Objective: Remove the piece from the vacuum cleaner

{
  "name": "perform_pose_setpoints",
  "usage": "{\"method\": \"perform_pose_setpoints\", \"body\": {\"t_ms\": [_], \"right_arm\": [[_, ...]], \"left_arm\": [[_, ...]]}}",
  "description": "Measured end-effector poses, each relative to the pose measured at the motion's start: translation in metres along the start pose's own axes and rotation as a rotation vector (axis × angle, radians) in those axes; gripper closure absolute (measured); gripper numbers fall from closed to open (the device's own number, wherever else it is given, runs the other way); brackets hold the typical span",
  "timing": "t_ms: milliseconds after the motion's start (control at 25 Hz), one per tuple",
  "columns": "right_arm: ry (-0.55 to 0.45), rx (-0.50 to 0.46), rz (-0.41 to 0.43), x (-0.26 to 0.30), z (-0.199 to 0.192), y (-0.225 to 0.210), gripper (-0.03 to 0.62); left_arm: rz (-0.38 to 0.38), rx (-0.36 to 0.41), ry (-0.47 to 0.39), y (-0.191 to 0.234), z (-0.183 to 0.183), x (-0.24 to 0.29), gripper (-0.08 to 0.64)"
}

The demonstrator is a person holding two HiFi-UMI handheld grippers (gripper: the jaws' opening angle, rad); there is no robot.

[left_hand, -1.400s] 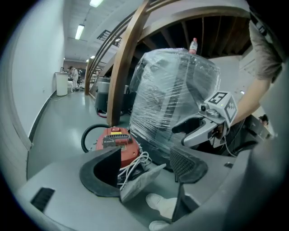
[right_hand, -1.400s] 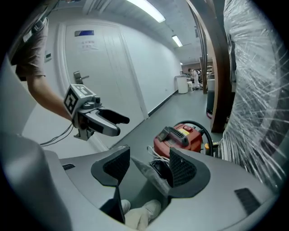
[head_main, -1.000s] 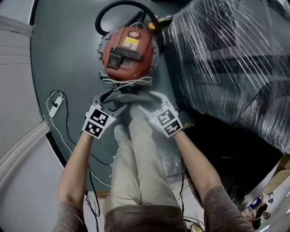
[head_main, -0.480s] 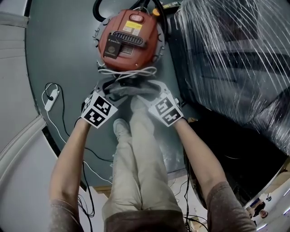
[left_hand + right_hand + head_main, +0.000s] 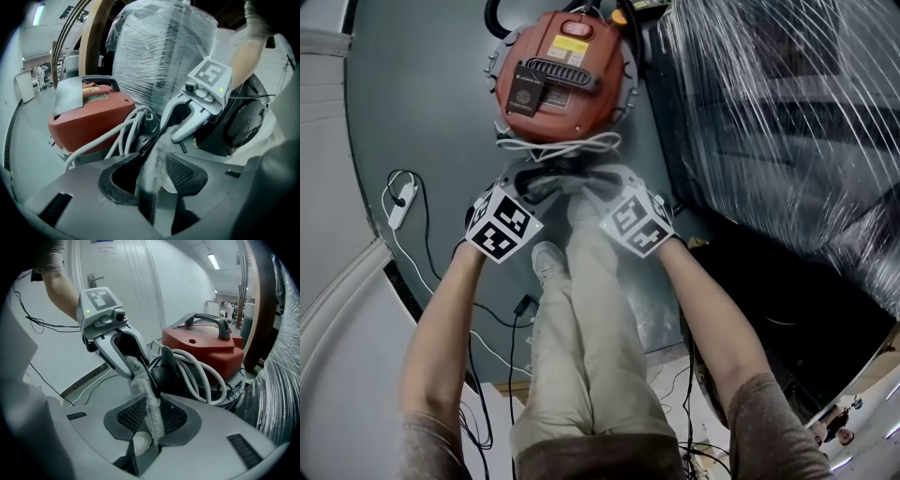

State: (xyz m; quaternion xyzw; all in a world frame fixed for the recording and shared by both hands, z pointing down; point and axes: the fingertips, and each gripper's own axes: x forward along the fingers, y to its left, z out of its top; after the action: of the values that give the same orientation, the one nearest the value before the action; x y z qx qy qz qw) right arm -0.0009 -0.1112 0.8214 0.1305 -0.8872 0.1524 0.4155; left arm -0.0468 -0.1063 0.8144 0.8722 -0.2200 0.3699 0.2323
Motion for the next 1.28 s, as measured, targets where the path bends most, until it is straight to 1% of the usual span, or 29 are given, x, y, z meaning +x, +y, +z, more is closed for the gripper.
{"method": "perform_pose_setpoints", "body": {"t_ms": [80, 160, 360, 480, 640, 760, 920, 1040, 1280], "right_arm": [[0.001, 0.01, 0.0, 0.002, 0.0, -0.001, 0.515], [0.005, 0.019, 0.002, 0.003, 0.001, -0.002, 0.515], [0.03, 0.053, 0.011, 0.004, 0.0, -0.002, 0.517], [0.024, 0.082, 0.01, 0.005, 0.001, -0.002, 0.518], [0.022, 0.097, 0.021, 0.003, -0.001, 0.001, 0.527], [0.024, 0.107, 0.031, 0.002, -0.004, 0.007, 0.531], [0.018, 0.136, 0.021, 0.001, -0.008, 0.013, 0.534], [0.008, 0.163, 0.007, 0.0, -0.009, 0.015, 0.534], [0.004, 0.187, 0.009, -0.001, -0.009, 0.017, 0.535]], "left_arm": [[-0.004, -0.005, -0.001, 0.002, 0.0, 0.0, 0.397], [-0.008, -0.012, -0.003, 0.004, 0.001, 0.0, 0.426], [-0.017, -0.031, 0.013, 0.005, -0.001, 0.0, 0.452], [-0.012, -0.041, 0.0, 0.005, 0.0, 0.0, 0.463], [-0.008, -0.052, 0.007, 0.002, -0.003, 0.0, 0.476], [-0.004, -0.039, 0.019, -0.001, -0.005, -0.001, 0.48], [0.001, -0.035, 0.024, -0.004, -0.007, -0.002, 0.479], [0.004, -0.048, 0.021, -0.006, -0.008, -0.003, 0.479], [0.016, -0.081, 0.01, -0.007, -0.007, -0.004, 0.477]]}}
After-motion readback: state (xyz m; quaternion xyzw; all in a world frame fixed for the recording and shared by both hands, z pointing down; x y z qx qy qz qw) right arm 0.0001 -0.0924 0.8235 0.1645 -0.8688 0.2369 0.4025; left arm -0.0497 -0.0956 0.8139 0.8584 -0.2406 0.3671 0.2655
